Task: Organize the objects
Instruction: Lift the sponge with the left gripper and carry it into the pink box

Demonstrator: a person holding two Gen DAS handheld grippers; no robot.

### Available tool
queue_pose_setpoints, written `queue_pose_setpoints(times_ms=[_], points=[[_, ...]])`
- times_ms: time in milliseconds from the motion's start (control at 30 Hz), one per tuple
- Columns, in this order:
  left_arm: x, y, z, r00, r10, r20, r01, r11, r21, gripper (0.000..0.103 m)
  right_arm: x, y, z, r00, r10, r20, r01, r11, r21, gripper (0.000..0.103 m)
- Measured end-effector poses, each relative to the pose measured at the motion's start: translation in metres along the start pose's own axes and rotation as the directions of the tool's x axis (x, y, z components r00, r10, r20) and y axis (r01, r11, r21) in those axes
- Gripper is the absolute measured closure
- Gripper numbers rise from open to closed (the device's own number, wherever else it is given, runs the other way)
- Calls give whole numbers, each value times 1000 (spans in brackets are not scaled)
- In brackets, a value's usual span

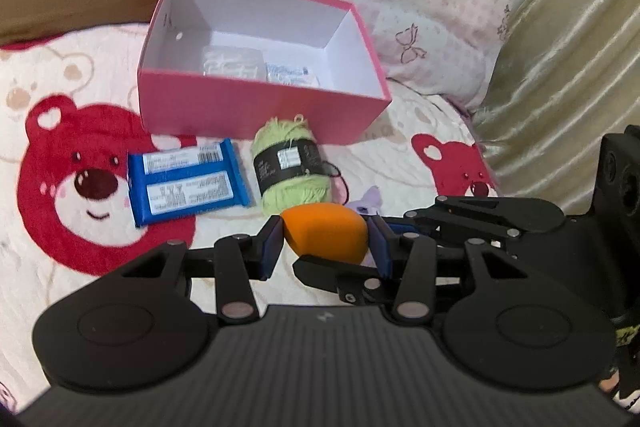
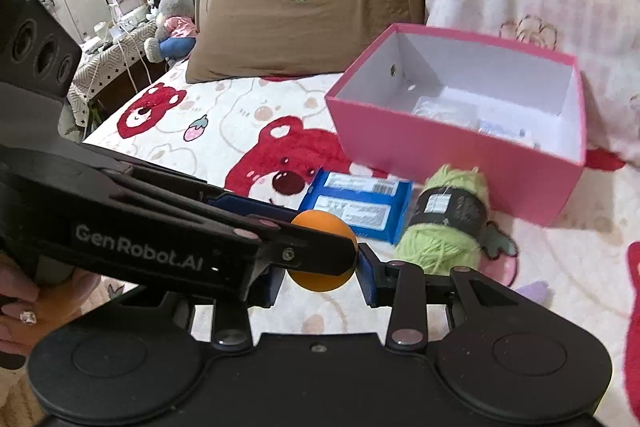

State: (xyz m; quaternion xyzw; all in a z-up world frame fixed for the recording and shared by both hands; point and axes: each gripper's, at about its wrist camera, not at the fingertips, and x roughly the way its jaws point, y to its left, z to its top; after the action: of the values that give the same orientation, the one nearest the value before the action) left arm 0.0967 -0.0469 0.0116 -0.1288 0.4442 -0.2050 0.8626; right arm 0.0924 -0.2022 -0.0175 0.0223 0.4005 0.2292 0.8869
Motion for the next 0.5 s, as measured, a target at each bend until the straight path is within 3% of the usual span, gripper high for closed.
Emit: queue_pose_setpoints(times_ms=[233,500], points=[[-16,-8,34,1000,-6,-6,6,1000,26,59,-17,-1,26,999,-7,35,6,1000,26,60],[-20,-20,70,999,34,17,-35,998,54,59,-24,-10,58,997,-3,79,1,999,37,60]])
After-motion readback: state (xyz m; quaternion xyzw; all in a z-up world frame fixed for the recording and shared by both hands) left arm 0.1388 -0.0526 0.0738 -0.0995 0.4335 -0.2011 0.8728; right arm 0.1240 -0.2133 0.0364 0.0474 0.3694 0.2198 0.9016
